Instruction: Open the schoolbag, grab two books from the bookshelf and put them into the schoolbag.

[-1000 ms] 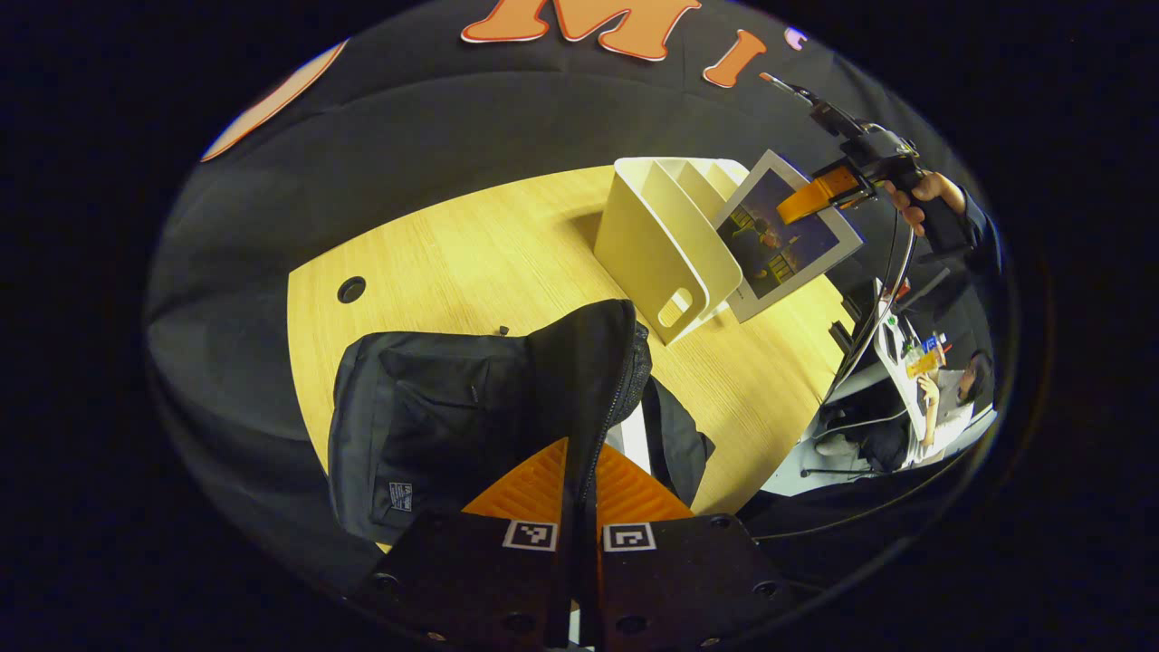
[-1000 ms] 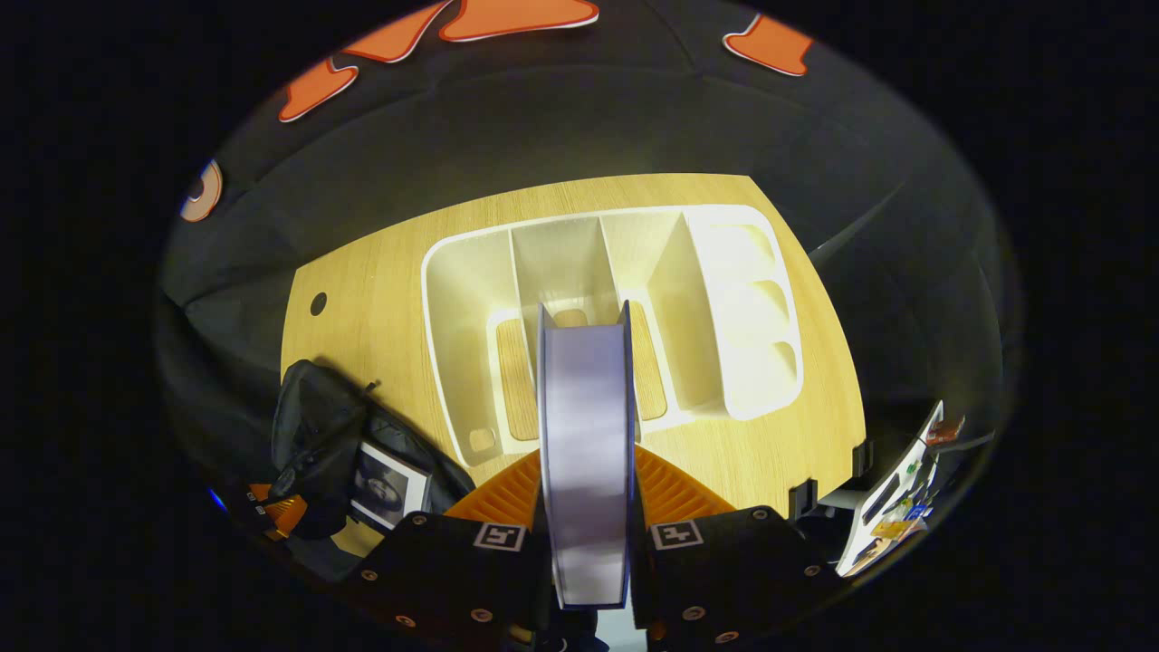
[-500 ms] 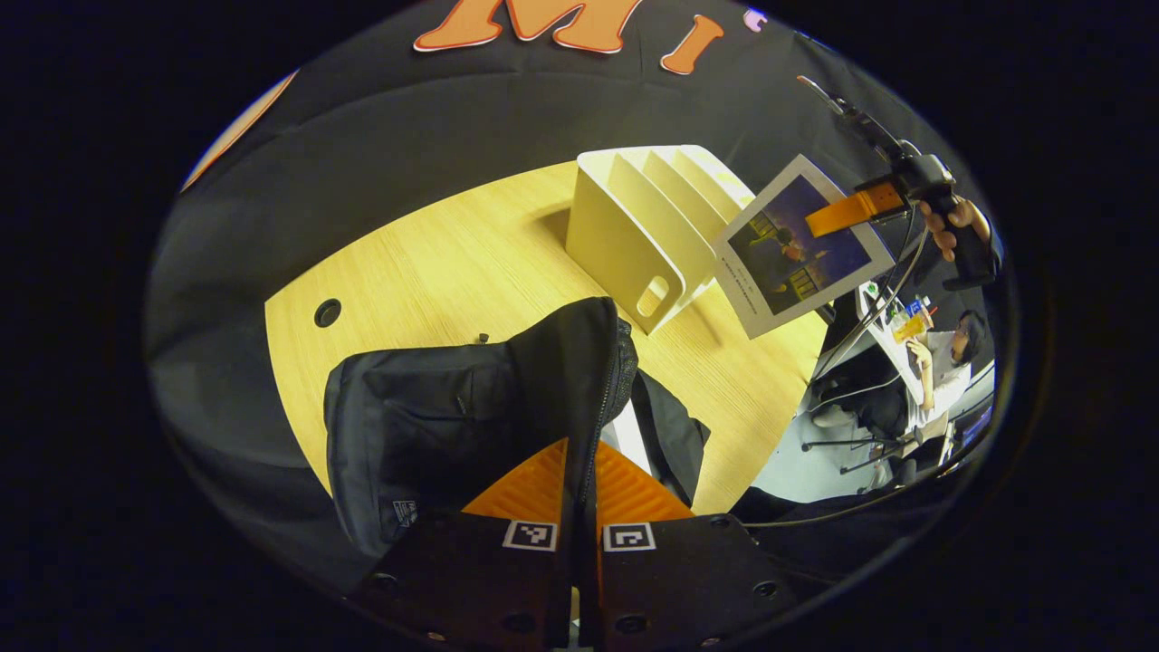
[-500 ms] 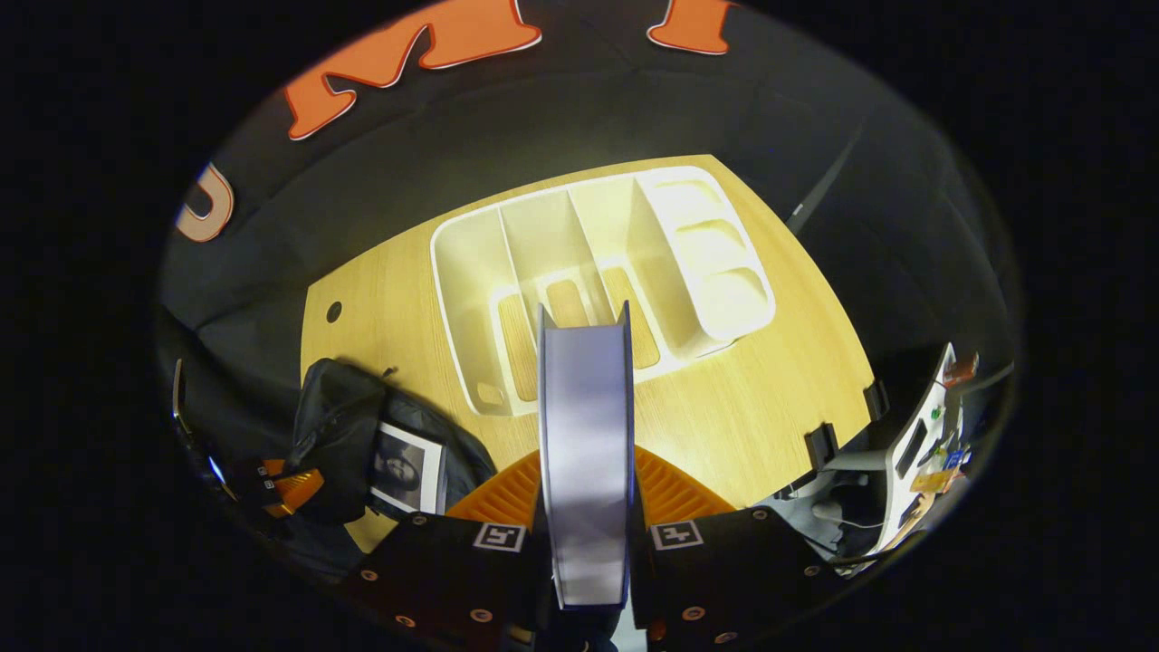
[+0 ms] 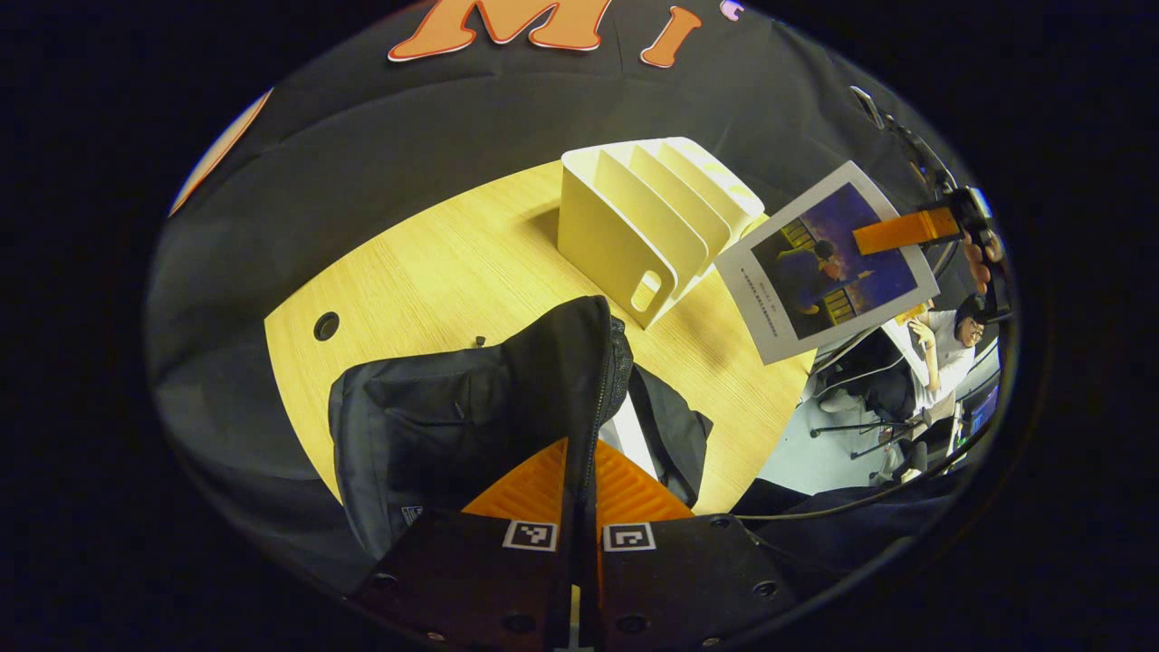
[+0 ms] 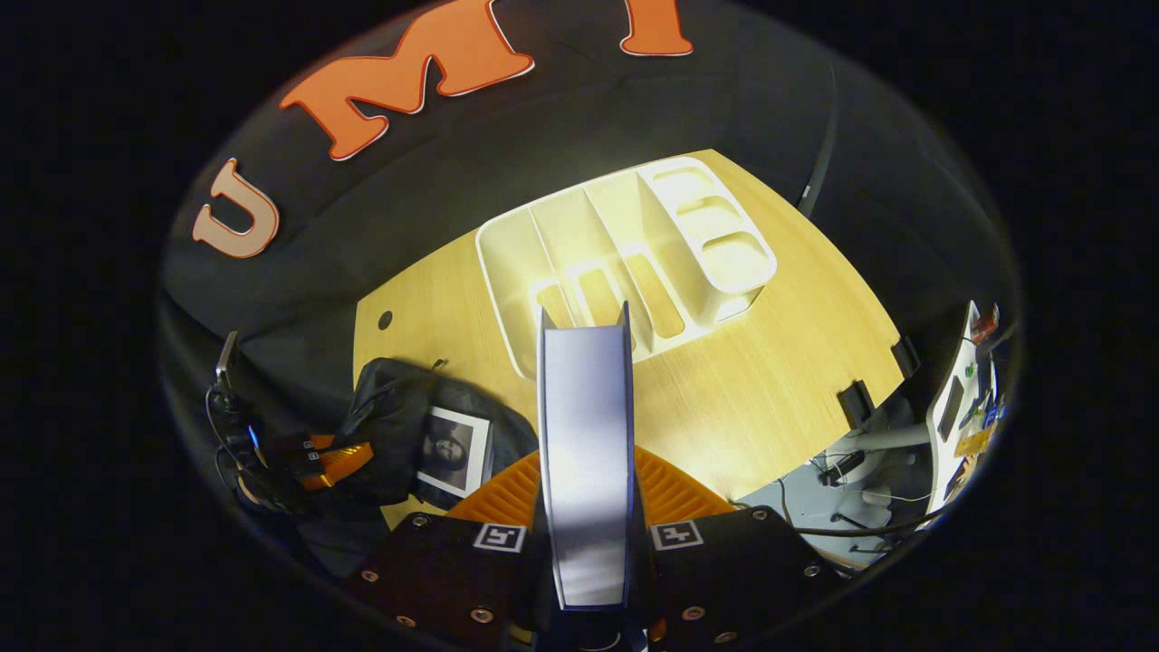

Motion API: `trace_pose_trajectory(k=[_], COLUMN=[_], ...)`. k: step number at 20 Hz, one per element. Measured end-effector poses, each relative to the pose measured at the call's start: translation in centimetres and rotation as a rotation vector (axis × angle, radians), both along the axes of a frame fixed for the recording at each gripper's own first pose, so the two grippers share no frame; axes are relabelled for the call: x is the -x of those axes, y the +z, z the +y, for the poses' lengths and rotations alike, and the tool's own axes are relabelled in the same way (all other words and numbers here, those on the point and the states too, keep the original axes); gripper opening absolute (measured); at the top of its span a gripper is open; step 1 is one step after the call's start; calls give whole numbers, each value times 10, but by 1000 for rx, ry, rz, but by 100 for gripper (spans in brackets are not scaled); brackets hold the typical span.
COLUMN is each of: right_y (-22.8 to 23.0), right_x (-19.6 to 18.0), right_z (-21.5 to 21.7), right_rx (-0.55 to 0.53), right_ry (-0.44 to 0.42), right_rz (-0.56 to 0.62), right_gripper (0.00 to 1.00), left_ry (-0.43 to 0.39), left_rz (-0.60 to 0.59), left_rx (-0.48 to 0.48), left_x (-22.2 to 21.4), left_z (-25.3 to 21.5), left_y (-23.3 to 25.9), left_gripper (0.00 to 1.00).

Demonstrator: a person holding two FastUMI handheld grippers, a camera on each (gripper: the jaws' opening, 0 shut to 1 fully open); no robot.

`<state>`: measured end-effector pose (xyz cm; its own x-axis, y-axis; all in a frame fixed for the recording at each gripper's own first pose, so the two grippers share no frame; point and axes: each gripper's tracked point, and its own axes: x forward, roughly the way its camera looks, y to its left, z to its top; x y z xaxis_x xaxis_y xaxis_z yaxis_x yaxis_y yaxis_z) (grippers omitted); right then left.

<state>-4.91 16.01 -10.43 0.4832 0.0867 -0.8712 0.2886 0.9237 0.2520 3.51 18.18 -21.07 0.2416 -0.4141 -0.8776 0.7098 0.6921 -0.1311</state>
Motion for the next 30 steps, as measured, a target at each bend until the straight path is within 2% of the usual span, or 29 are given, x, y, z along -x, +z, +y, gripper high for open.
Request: trace_pose_trajectory(k=[6, 12, 20, 24, 30], right_y=[-12, -33, -60, -84, -100], right_x=[17, 15, -2, -14, -31], right_z=[45, 94, 144, 176, 201], right_rx=[-171, -323, -530, -564, -632], right_ry=[39, 89, 65, 82, 76], right_rz=[-53, -112, -164, -169, -195], right_gripper=[35, 35, 34, 34, 34], left_ry=[13, 29, 60, 52, 46], left_rz=[-16, -31, -51, -61, -78], left_rx=[-5, -5, 19, 27, 38], left_x=[1, 2, -2, -3, -2], left_z=[1, 1, -2, -7, -12], left_y=[2, 5, 14, 21, 29], left_gripper=[5, 5, 5, 5, 5])
